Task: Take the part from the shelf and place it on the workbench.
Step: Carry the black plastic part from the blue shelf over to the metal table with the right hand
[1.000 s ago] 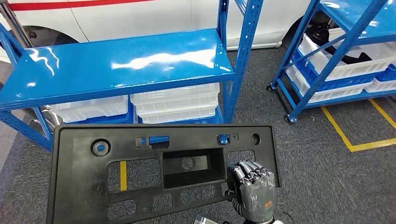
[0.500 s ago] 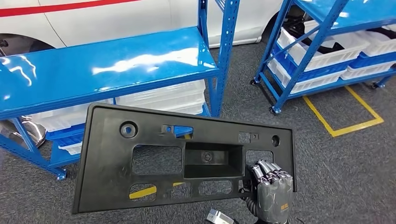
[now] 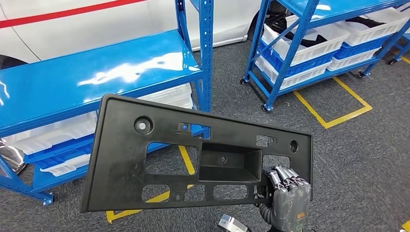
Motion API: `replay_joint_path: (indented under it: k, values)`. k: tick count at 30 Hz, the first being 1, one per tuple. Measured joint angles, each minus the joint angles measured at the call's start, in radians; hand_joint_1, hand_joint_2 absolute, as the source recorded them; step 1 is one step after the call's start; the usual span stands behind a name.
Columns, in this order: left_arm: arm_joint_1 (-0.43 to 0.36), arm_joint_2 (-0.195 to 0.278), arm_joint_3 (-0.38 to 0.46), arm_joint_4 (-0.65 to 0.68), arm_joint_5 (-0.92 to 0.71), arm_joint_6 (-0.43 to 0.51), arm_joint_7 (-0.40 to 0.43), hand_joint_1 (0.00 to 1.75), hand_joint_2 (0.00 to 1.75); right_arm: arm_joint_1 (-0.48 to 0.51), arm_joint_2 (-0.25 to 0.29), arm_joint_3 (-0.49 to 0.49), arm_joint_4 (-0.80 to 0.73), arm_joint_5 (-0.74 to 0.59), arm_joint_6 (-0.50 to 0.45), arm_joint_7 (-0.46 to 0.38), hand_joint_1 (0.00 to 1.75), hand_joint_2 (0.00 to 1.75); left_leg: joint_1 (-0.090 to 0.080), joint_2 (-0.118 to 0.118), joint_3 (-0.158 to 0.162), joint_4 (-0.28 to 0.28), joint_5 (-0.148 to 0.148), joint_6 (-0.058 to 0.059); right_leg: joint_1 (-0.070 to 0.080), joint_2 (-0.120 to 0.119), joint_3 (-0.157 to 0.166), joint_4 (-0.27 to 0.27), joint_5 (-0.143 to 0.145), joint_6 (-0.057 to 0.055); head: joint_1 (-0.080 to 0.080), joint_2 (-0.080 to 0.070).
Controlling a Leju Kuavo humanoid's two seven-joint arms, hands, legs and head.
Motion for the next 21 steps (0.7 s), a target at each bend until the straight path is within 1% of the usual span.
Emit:
replay_joint_path:
  k: [1, 2, 3, 4, 5, 6, 7, 8, 9, 10, 11, 12, 13, 14, 15, 16, 17, 18, 19, 20, 21]
  values:
    - [0.000, 0.000, 0.000, 0.000, 0.000, 0.000, 0.000, 0.00, 1.75, 0.001, 0.001, -0.002, -0.001, -0.002, 0.000, -0.002, 1.75, 1.75, -0.001, -0.003, 0.002, -0.006, -0.002, 0.003, -0.001, 0.008, -0.004, 0.000, 0.003, 0.007, 0.000, 0.000]
    - [-0.001, 0.000, 0.000, 0.000, -0.001, 0.000, -0.001, 0.00, 1.75, 0.002, 0.002, -0.004, -0.003, -0.004, 0.000, -0.005, 1.75, 1.75, -0.001, 0.004, 0.003, -0.010, 0.001, 0.007, -0.002, 0.016, -0.006, -0.002, 0.007, 0.014, 0.000, 0.000]
    - [-0.001, 0.000, 0.000, 0.000, -0.001, 0.000, -0.001, 0.00, 1.75, 0.004, 0.002, -0.006, -0.005, -0.006, 0.000, -0.008, 1.75, 1.75, 0.000, 0.014, 0.005, -0.016, 0.005, 0.013, -0.003, 0.015, -0.008, -0.001, 0.007, 0.020, 0.000, 0.000]
    - [-0.002, -0.001, 0.000, 0.000, -0.001, 0.000, -0.001, 0.00, 1.75, 0.006, 0.002, -0.009, -0.007, -0.010, 0.000, -0.011, 1.75, 1.75, 0.002, 0.023, 0.006, -0.022, 0.010, 0.020, -0.002, 0.004, -0.013, 0.010, -0.002, 0.024, 0.001, 0.000]
    - [-0.002, -0.001, 0.000, 0.000, -0.002, 0.000, -0.001, 0.00, 1.75, 0.007, 0.003, -0.012, -0.010, -0.013, 0.000, -0.014, 1.75, 1.75, 0.005, 0.034, 0.008, -0.028, 0.014, 0.027, 0.000, -0.012, -0.026, 0.039, -0.021, 0.028, 0.002, 0.000]
    - [-0.002, -0.001, 0.000, 0.000, -0.002, 0.000, -0.001, 0.00, 1.75, 0.007, 0.004, -0.016, -0.011, -0.018, 0.000, -0.018, 1.75, 1.75, 0.005, 0.045, 0.008, -0.030, 0.016, 0.031, -0.001, -0.032, -0.049, 0.089, -0.052, 0.030, 0.003, 0.000]
    - [-0.001, -0.001, 0.000, 0.000, -0.002, 0.000, -0.001, 0.00, 1.75, 0.008, 0.004, -0.020, -0.013, -0.023, 0.000, -0.021, 1.75, 1.75, 0.004, 0.056, 0.008, -0.031, 0.016, 0.034, -0.001, -0.046, -0.078, 0.150, -0.085, 0.033, 0.004, 0.000]
    - [0.000, -0.001, 0.001, 0.000, -0.002, 0.000, -0.001, 0.00, 1.75, 0.009, 0.005, -0.025, -0.013, -0.027, 0.000, -0.025, 1.75, 1.75, 0.003, 0.069, 0.007, -0.030, 0.016, 0.035, -0.003, -0.053, -0.106, 0.211, -0.110, 0.037, 0.004, 0.000]
    - [0.001, -0.001, 0.001, 0.000, -0.002, 0.000, -0.001, 0.00, 1.75, 0.010, 0.006, -0.029, -0.013, -0.030, 0.000, -0.027, 1.75, 1.75, 0.002, 0.081, 0.007, -0.029, 0.015, 0.035, -0.005, -0.056, -0.124, 0.251, -0.120, 0.040, 0.004, 0.000]
    - [0.001, -0.001, 0.001, 0.000, -0.002, 0.000, -0.001, 0.00, 1.75, 0.013, 0.006, -0.033, -0.013, -0.033, 0.000, -0.029, 1.75, 1.75, 0.002, 0.093, 0.007, -0.029, 0.013, 0.034, -0.008, -0.059, -0.125, 0.255, -0.112, 0.042, 0.004, 0.000]
    - [0.001, -0.001, 0.001, 0.000, -0.002, 0.000, -0.001, 0.00, 1.75, 0.014, 0.007, -0.037, -0.014, -0.036, 0.000, -0.030, 1.75, 1.75, 0.002, 0.104, 0.008, -0.027, 0.011, 0.032, -0.010, -0.065, -0.105, 0.220, -0.086, 0.043, 0.004, 0.000]
    - [0.000, -0.001, 0.001, 0.000, -0.002, 0.000, 0.000, 0.00, 1.75, 0.016, 0.007, -0.041, -0.015, -0.040, 0.000, -0.032, 1.75, 1.75, 0.002, 0.114, 0.011, -0.026, 0.008, 0.029, -0.011, -0.079, -0.069, 0.155, -0.052, 0.042, 0.004, 0.000]
    - [0.000, -0.002, 0.001, 0.000, -0.002, 0.000, 0.000, 0.00, 1.75, 0.016, 0.008, -0.046, -0.017, -0.044, 0.000, -0.035, 1.75, 1.75, 0.000, 0.123, 0.013, -0.023, 0.004, 0.024, -0.008, -0.104, -0.034, 0.089, -0.029, 0.039, 0.004, 0.000]
    - [0.000, -0.002, 0.001, 0.000, -0.002, 0.000, 0.000, 0.00, 1.75, 0.017, 0.010, -0.049, -0.020, -0.047, 0.000, -0.039, 1.75, 1.75, -0.003, 0.131, 0.015, -0.021, 0.000, 0.019, -0.004, -0.122, -0.007, 0.036, -0.014, 0.033, 0.004, 0.000]
    - [0.000, -0.002, 0.001, 0.000, -0.002, 0.000, 0.000, 0.00, 1.75, 0.017, 0.013, -0.053, -0.022, -0.049, 0.000, -0.043, 1.75, 1.75, -0.006, 0.138, 0.016, -0.019, -0.003, 0.013, 0.000, -0.136, 0.007, 0.007, -0.010, 0.027, 0.004, 0.000]
    - [-0.001, -0.002, 0.001, 0.000, -0.003, 0.000, 0.000, 0.00, 1.75, 0.018, 0.015, -0.056, -0.025, -0.051, 0.000, -0.045, 1.75, 1.75, -0.008, 0.146, 0.018, -0.019, -0.005, 0.009, 0.005, -0.138, 0.007, 0.001, -0.014, 0.021, 0.004, 0.000]
    - [-0.002, -0.002, 0.001, 0.000, -0.003, 0.000, 0.000, 0.00, 1.75, 0.020, 0.019, -0.059, -0.027, -0.053, 0.000, -0.048, 1.75, 1.75, -0.009, 0.155, 0.020, -0.020, -0.006, 0.004, 0.005, -0.126, 0.005, -0.001, -0.012, 0.016, 0.003, 0.000]
    - [-0.003, -0.002, 0.001, 0.000, -0.003, 0.000, 0.000, 0.00, 1.75, 0.023, 0.022, -0.063, -0.030, -0.054, 0.000, -0.051, 1.75, 1.75, -0.007, 0.158, 0.022, -0.020, -0.010, -0.001, 0.003, -0.116, 0.005, -0.004, -0.010, 0.010, 0.003, 0.000]
    - [-0.004, -0.002, 0.001, 0.000, -0.003, 0.000, 0.000, 0.00, 1.75, 0.025, 0.026, -0.067, -0.033, -0.056, -0.001, -0.054, 1.75, 1.75, -0.005, 0.148, 0.021, -0.011, -0.020, -0.006, 0.001, -0.105, 0.006, -0.007, -0.008, 0.004, 0.003, 0.000]
    - [-0.004, -0.002, 0.001, 0.000, -0.003, 0.000, 0.000, 0.00, 1.75, 0.026, 0.030, -0.071, -0.036, -0.058, -0.001, -0.057, 1.75, 1.75, -0.003, 0.129, 0.012, 0.014, -0.040, -0.010, -0.002, -0.095, 0.006, -0.011, -0.005, -0.003, 0.003, 0.000]
    - [-0.004, -0.003, 0.002, 0.000, -0.003, 0.000, 0.000, 0.00, 1.75, 0.028, 0.035, -0.074, -0.038, -0.060, -0.001, -0.060, 1.75, 1.75, -0.001, 0.104, -0.007, 0.060, -0.070, -0.013, -0.004, -0.085, 0.007, -0.013, -0.003, -0.008, 0.003, 0.000]
